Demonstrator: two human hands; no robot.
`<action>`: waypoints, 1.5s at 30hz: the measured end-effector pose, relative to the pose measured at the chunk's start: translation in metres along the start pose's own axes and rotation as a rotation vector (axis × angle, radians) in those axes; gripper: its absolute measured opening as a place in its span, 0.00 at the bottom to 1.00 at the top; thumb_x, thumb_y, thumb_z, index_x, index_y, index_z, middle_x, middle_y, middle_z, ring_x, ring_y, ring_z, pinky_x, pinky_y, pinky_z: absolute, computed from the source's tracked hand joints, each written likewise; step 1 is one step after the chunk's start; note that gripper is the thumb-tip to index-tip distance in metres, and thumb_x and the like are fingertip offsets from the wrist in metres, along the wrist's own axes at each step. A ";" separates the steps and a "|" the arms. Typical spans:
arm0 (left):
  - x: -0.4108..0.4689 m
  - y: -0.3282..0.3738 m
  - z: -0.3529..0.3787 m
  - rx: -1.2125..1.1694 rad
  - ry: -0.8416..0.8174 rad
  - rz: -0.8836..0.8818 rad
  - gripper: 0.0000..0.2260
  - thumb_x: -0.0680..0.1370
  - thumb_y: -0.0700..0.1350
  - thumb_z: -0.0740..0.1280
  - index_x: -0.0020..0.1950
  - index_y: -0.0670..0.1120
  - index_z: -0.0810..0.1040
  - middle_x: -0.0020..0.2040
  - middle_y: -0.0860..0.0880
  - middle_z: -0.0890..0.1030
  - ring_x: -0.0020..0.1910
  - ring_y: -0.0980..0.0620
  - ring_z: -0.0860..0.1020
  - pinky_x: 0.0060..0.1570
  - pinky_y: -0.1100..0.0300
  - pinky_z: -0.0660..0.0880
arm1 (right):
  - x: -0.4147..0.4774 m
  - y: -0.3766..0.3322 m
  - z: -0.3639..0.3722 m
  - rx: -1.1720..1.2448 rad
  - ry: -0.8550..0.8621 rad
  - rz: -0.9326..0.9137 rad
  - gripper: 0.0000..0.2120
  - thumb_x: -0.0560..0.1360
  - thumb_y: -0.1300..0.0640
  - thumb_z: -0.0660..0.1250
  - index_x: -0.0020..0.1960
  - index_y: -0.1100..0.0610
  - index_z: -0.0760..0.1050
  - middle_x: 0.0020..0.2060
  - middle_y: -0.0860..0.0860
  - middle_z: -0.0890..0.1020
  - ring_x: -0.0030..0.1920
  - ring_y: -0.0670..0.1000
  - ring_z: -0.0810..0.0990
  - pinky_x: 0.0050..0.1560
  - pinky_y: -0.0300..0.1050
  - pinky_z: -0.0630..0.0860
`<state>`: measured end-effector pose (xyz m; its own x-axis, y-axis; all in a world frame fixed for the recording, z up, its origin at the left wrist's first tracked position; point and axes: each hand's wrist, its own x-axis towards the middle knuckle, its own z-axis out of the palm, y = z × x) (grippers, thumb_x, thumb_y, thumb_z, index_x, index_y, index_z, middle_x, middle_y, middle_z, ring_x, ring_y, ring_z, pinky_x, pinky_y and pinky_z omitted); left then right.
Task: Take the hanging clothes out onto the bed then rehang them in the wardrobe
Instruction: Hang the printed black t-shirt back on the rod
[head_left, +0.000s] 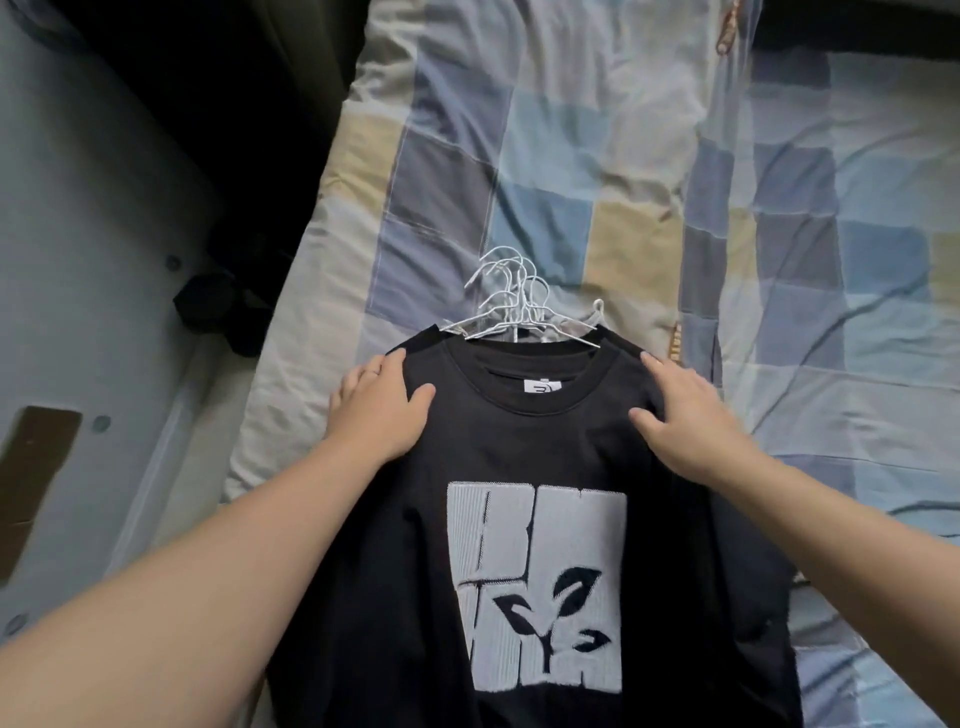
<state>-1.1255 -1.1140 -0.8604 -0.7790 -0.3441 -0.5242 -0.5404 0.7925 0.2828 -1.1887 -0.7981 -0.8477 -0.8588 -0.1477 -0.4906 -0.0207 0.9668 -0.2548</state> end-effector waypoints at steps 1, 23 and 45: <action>0.009 0.000 0.001 -0.005 0.008 -0.006 0.27 0.81 0.57 0.60 0.78 0.50 0.61 0.75 0.46 0.65 0.73 0.41 0.62 0.71 0.46 0.61 | 0.014 0.000 0.006 -0.015 0.010 0.005 0.33 0.77 0.48 0.62 0.79 0.49 0.54 0.77 0.49 0.59 0.76 0.54 0.57 0.73 0.60 0.60; -0.083 0.030 -0.091 -0.258 0.270 0.465 0.09 0.81 0.51 0.62 0.48 0.46 0.76 0.46 0.51 0.76 0.48 0.48 0.75 0.48 0.47 0.74 | -0.039 0.015 -0.088 0.136 0.076 -0.068 0.06 0.78 0.64 0.63 0.51 0.60 0.79 0.41 0.53 0.73 0.50 0.61 0.76 0.44 0.43 0.60; -0.337 0.244 -0.230 -0.516 0.183 0.962 0.06 0.80 0.51 0.67 0.44 0.56 0.78 0.37 0.58 0.80 0.40 0.61 0.78 0.39 0.67 0.68 | -0.485 0.085 -0.301 0.425 0.811 0.110 0.13 0.80 0.61 0.62 0.48 0.43 0.77 0.40 0.40 0.82 0.42 0.37 0.78 0.39 0.28 0.69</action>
<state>-1.0682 -0.9206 -0.4299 -0.9572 0.1997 0.2094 0.2818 0.4786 0.8316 -0.9281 -0.5815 -0.3810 -0.9439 0.2871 0.1635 0.1340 0.7851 -0.6047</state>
